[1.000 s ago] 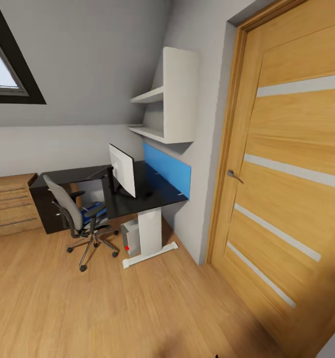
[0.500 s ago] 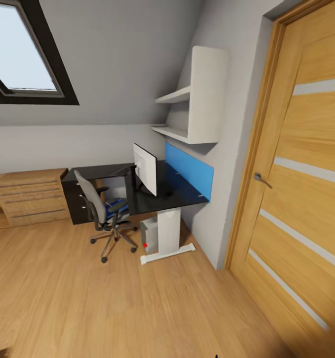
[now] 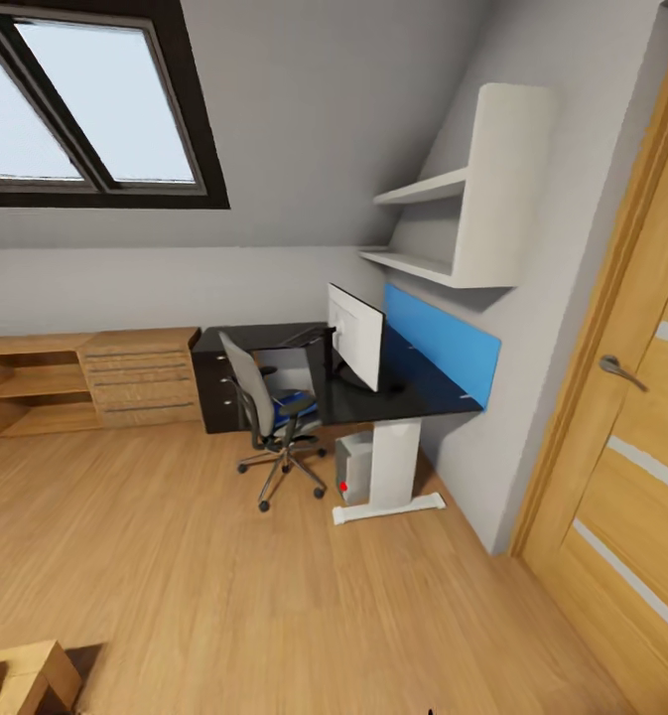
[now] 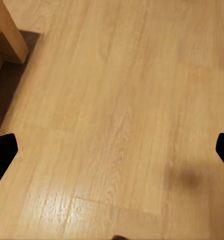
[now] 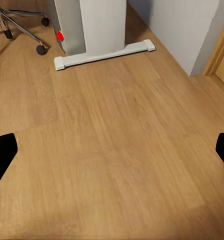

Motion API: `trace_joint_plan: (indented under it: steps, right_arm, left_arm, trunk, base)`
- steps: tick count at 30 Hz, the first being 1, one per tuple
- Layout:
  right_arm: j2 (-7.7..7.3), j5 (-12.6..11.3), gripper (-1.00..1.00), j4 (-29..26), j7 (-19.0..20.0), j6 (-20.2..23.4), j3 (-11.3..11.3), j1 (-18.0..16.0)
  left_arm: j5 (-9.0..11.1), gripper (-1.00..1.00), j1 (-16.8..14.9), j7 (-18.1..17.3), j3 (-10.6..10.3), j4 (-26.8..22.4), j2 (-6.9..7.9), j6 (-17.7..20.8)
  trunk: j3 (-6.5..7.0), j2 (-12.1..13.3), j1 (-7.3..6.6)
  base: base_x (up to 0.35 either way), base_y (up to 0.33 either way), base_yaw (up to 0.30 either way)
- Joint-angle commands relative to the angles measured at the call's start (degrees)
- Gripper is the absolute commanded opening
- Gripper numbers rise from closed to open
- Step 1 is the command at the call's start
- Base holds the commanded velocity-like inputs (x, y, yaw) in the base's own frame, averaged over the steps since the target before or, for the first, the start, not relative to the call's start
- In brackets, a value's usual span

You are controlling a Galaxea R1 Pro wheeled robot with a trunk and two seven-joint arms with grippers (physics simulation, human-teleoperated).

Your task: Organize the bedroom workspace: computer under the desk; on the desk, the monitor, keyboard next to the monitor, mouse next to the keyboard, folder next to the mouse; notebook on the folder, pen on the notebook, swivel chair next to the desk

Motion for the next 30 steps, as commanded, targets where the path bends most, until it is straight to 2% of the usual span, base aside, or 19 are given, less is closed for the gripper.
trace_joint_plan:
  steps: [1, 6, 9, 10, 14, 16, 19, 30]
  right_arm:
    - [0.00, -0.06, 1.00, 0.02, -0.14, -0.17, 0.01, -0.03]
    - [-0.10, -0.05, 1.00, 0.02, -0.14, -0.17, 0.01, -0.03]
    - [-0.22, 0.05, 1.00, 0.02, -0.07, -0.30, 0.03, -0.03]
    - [-0.24, 0.23, 1.00, 0.11, 0.03, -0.12, 0.22, -0.03]
    - [-0.25, 0.12, 1.00, 0.59, -0.01, -0.14, 0.20, -0.03]
    - [-0.05, 0.13, 1.00, 0.78, -0.05, -0.22, 0.23, -0.03]
    - [-0.04, 0.14, 1.00, 0.80, -0.05, -0.19, 0.26, -0.03]
    - [-0.27, 0.12, 1.00, 0.81, -0.02, -0.30, 0.19, -0.03]
  left_arm:
    - [-0.05, 1.00, -0.05, -0.08, 0.12, 0.06, -0.03, -0.12]
    - [-0.05, 1.00, -0.05, -0.05, 0.04, 0.34, -0.11, -0.13]
    - [-0.09, 1.00, -0.05, 0.04, -1.26, 1.55, -0.18, -0.13]
    - [-0.10, 1.00, -0.05, 0.08, -2.31, 1.82, -0.19, -0.37]
    - [-0.29, 1.00, -0.05, 0.08, -2.42, 1.84, -0.28, -0.76]
    - [-1.50, 1.00, -0.05, 0.08, -2.44, 1.85, -0.29, -1.11]
    - [-1.65, 1.00, -0.05, 0.11, -2.44, 1.85, -0.29, -1.16]
    - [-1.72, 1.00, -0.05, 0.18, -2.44, 1.85, -0.28, -1.18]
  trunk:
    - [-0.13, -0.08, 0.03]
    - [-0.41, -0.08, 0.03]
    - [-0.55, -0.08, 0.03]
    - [-0.56, -0.08, 0.03]
    - [-0.56, -0.08, 0.03]
    - [-0.56, -0.08, 0.03]
    - [-0.56, -0.08, 0.03]
    - [-0.56, -0.08, 0.03]
  base:
    - [0.144, 0.272, 0.252]
    - [0.129, 0.214, 0.220]
    - [0.017, 0.027, 0.149]
    - [0.001, 0.002, 0.009]
    - [0.000, 0.001, 0.003]
    - [0.000, 0.000, 0.000]
    - [0.025, 0.000, 0.000]
    - [0.303, 0.000, 0.000]
